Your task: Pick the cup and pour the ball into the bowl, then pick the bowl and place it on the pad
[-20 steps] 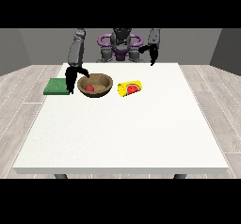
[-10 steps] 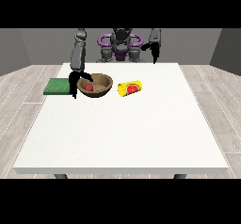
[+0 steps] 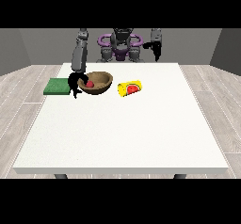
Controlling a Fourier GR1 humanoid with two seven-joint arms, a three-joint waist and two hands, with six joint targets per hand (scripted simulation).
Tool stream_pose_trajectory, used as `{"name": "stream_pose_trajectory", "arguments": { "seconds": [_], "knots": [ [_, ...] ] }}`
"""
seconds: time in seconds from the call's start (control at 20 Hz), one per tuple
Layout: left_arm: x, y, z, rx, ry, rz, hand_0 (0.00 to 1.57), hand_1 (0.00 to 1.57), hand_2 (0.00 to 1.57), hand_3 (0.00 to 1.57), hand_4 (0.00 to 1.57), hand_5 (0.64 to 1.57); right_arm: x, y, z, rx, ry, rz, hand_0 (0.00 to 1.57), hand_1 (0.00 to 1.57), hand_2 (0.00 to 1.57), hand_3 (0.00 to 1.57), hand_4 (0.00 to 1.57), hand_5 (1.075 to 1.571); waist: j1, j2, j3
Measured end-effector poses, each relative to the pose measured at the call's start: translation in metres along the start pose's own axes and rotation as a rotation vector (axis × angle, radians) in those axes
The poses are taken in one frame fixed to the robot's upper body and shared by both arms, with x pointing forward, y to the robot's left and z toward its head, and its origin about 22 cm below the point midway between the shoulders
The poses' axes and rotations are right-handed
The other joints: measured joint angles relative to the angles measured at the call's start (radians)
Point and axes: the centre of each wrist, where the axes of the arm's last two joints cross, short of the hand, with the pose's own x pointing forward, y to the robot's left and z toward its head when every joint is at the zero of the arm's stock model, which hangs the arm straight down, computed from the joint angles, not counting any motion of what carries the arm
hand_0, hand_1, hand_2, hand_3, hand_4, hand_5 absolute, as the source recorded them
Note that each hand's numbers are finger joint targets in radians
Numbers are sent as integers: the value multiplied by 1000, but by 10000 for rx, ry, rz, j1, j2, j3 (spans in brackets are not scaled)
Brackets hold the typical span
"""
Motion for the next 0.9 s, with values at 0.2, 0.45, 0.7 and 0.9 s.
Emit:
{"name": "stream_pose_trajectory", "arguments": {
  "seconds": [0.2, 0.45, 0.7, 0.9],
  "knots": [
    [-2, 2, 4, -56, 101, -3, 0, 0, 0, 0, 1042, 1375, 1, -1, 0, -479, 350, -153, 1571, 1571, 1571, 1478, 938, 1486, 75, -106, 40],
    [-19, 9, 19, 41, 816, 179, 0, 0, 0, 0, 1121, 1358, 3, 0, -3, -1085, 1610, -84, 1571, 1571, 1571, 1525, 940, 1495, 17, -687, 259],
    [-33, 19, 27, 348, 1677, 212, 0, 0, 0, 0, 1155, 1358, 33, -11, -28, -1434, 2563, 758, 1571, 1571, 1571, 1271, 918, 1496, -450, -1351, 360],
    [-44, 28, 33, 644, 2091, 203, 0, 0, 0, 0, 1161, 1354, 59, -33, -40, -1470, 2813, 1291, 1571, 1571, 1571, 1167, 949, 1494, -893, -1648, 367]
  ]
}}
